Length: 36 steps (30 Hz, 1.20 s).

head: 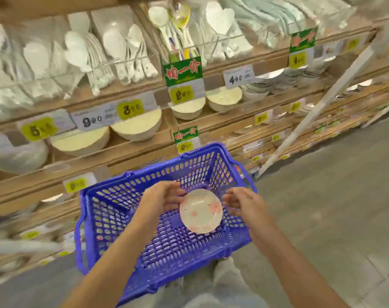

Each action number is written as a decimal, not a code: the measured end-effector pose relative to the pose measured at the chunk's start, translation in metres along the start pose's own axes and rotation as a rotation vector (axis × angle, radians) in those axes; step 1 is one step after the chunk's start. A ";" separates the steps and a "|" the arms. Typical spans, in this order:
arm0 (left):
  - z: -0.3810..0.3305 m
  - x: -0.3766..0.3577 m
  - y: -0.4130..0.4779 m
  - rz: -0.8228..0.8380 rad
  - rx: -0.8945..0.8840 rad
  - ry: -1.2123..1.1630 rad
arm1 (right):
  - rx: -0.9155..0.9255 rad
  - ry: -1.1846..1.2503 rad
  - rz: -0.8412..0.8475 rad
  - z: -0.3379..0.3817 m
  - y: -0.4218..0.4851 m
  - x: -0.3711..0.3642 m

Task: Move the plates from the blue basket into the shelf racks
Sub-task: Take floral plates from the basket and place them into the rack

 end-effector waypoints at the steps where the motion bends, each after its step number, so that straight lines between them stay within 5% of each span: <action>1: 0.008 0.002 0.008 -0.050 0.042 -0.013 | -0.038 -0.065 0.039 -0.005 0.019 -0.005; 16: 0.198 -0.051 0.113 -0.266 0.634 0.068 | -0.114 -1.245 0.361 -0.141 0.203 -0.058; 23: 0.249 -0.089 0.121 -0.086 0.767 -0.001 | -0.124 -1.355 0.336 -0.178 0.225 -0.045; 36: 0.241 -0.094 0.128 -0.137 0.737 -0.116 | -0.193 -1.260 0.248 -0.174 0.225 -0.048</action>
Point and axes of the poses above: each hand's wrist, its own y-axis towards the middle knuckle, its own x-axis out of the back of the hand, z = x × y, the point moved 8 cm from there along y, towards the middle knuckle, and after that the axes turned 12 degrees about y, right-handed, at the moved point
